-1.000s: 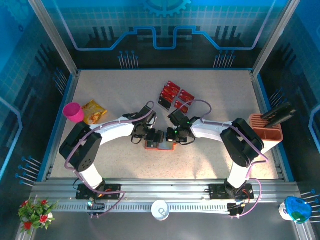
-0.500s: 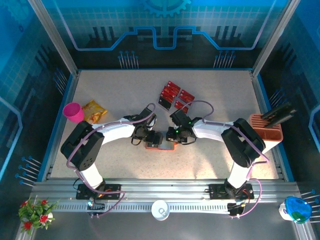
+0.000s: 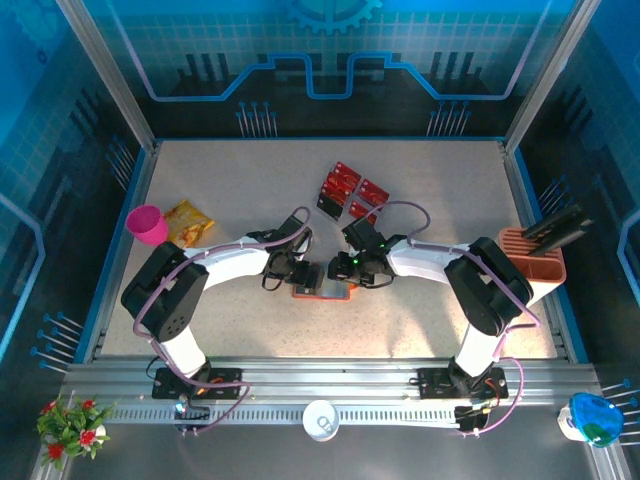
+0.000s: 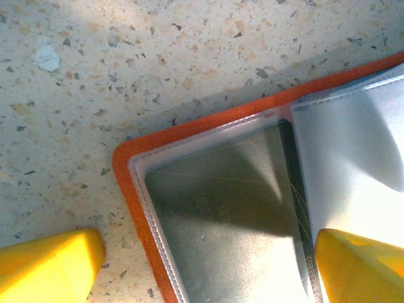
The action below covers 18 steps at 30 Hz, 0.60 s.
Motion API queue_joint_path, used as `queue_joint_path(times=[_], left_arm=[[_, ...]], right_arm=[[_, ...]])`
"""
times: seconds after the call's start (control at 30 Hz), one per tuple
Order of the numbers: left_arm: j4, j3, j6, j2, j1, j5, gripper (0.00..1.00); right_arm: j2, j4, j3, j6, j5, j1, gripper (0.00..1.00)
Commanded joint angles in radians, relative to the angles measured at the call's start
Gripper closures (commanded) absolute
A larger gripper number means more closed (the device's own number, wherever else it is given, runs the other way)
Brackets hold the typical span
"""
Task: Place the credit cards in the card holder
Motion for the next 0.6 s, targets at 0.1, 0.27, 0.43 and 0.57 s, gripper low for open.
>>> queue_joint_path(times=[0.1,0.27,0.43,0.57], left_arm=[[-0.024,-0.058,-0.004,0.067,-0.003,0.033,0.11],[-0.023,-0.058,-0.006,0.067,-0.003,0.033,0.11],[-0.023,-0.06,-0.005,0.067,-0.002,0.033,0.11],[-0.022,-0.061,-0.006,0.065,-0.001,0.033,0.11]], right_arm=[[-0.05,0.012,-0.047,0.03,0.017,-0.019,0.57],[-0.099,0.04,-0.05,0.056,0.013,-0.023,0.57],[-0.093,0.071,-0.05,0.081,-0.01,-0.023,0.57],[-0.071,0.09,-0.05,0.091,-0.024,-0.021,0.57]])
